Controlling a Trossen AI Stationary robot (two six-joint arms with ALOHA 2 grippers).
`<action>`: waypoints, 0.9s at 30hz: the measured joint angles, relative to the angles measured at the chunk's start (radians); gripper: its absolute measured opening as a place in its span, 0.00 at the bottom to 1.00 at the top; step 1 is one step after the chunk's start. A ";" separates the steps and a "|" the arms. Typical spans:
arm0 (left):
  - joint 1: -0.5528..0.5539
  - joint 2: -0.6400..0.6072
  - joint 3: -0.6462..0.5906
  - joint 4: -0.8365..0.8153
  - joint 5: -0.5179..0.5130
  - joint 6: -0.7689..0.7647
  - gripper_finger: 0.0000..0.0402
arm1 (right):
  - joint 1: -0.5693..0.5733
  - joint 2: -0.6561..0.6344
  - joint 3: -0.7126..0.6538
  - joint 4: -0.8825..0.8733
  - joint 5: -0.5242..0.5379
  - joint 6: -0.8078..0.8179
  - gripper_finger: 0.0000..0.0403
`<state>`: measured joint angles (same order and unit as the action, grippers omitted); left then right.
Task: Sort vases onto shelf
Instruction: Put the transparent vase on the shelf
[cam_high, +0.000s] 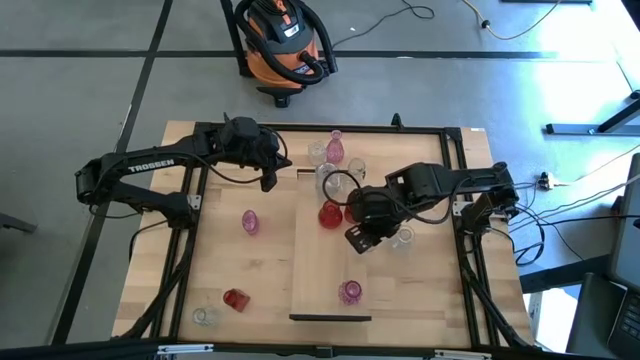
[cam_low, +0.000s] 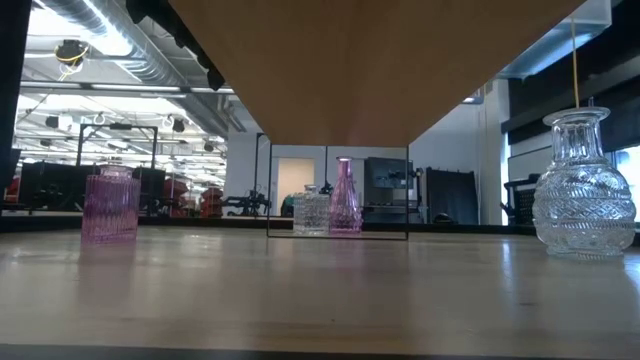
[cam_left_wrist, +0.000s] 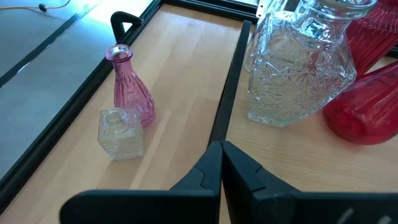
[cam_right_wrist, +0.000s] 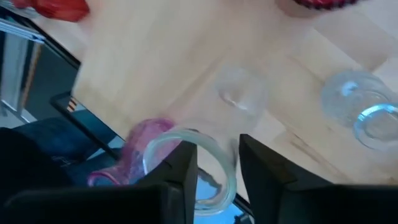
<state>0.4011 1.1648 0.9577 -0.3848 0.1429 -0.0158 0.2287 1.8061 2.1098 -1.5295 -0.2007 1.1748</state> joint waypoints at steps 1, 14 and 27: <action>0.000 0.000 0.000 0.000 0.000 0.000 0.00 | 0.000 0.000 0.000 0.013 0.005 0.000 0.26; 0.000 0.000 0.000 0.000 0.001 0.000 0.00 | 0.000 0.028 0.001 0.114 0.023 -0.003 0.27; 0.000 0.000 0.000 -0.009 0.001 0.000 0.00 | 0.000 0.030 0.001 0.106 0.024 -0.001 0.27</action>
<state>0.4011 1.1648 0.9577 -0.3934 0.1436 -0.0162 0.2287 1.8362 2.1111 -1.4238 -0.1765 1.1741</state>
